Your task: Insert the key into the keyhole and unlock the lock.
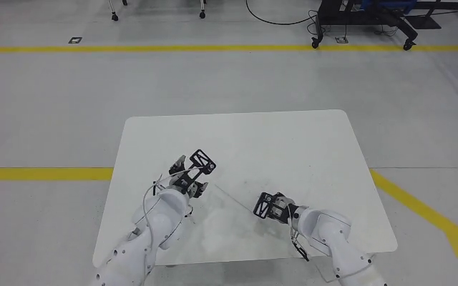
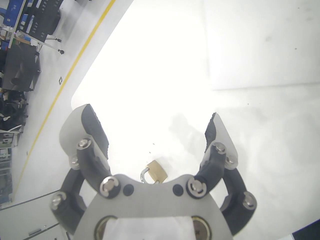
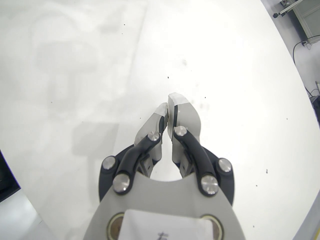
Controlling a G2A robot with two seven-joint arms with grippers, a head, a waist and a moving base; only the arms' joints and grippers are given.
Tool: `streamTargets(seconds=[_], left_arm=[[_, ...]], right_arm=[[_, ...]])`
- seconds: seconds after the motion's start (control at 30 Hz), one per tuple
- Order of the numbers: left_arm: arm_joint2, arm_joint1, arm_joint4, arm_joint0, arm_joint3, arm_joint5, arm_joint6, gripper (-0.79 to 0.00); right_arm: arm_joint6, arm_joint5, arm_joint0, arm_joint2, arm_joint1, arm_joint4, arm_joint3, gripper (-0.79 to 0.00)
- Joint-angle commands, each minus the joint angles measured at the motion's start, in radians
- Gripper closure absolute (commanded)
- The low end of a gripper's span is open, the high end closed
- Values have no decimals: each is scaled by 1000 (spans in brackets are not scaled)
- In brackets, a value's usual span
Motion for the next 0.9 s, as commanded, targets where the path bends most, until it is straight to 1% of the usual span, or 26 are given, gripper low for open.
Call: streamTargets(seconds=[0.0, 0.1, 0.17, 0.23, 0.47, 0.5, 0.53, 0.57, 0.63, 0.67, 0.7, 0.77, 0.83, 0.87], left_arm=[[20, -6, -6, -5, 18, 7, 18, -785], [9, -8, -29, 18, 20, 18, 43, -785], [-24, -5, -69, 44, 2, 16, 71, -785], [-24, -5, -69, 44, 2, 16, 71, -785], [-24, -5, -69, 44, 2, 16, 71, -785], [-29, -5, -106, 57, -9, 6, 100, -785], [-48, -5, -171, 73, -27, -13, 137, -785], [-77, -3, -264, 89, -39, -53, 165, -785], [-155, 3, -511, 107, -37, -173, 191, -785], [-191, 6, -657, 109, -18, -250, 193, -785], [-222, 8, -815, 104, 13, -337, 190, -785], [-260, 15, -1110, 72, 92, -493, 109, -785], [-261, 22, -1360, 29, 165, -578, -14, -785], [-253, 24, -1485, 4, 201, -599, -76, -785]], right_arm=[[-38, -16, -20, 25, 5, 23, -18, 0], [-113, -66, -59, 82, 15, 83, -42, 0], [-160, -104, -80, 119, 21, 124, -52, 0], [-193, -136, -101, 153, 27, 158, -60, 0], [-199, -142, -108, 163, 29, 159, -67, 0], [-199, -142, -108, 163, 29, 159, -67, 0], [-199, -142, -108, 163, 29, 159, -67, 0], [-199, -142, -108, 163, 29, 159, -67, 0], [-205, -137, -112, 154, 28, 179, -65, 0], [-219, -137, -112, 148, 26, 218, -61, 0], [-230, -162, -110, 141, 25, 264, -55, 0], [-239, -219, -100, 135, 24, 368, -28, 0], [-223, -284, -81, 128, 25, 470, 5, 0], [-212, -320, -69, 122, 26, 523, 22, 0]])
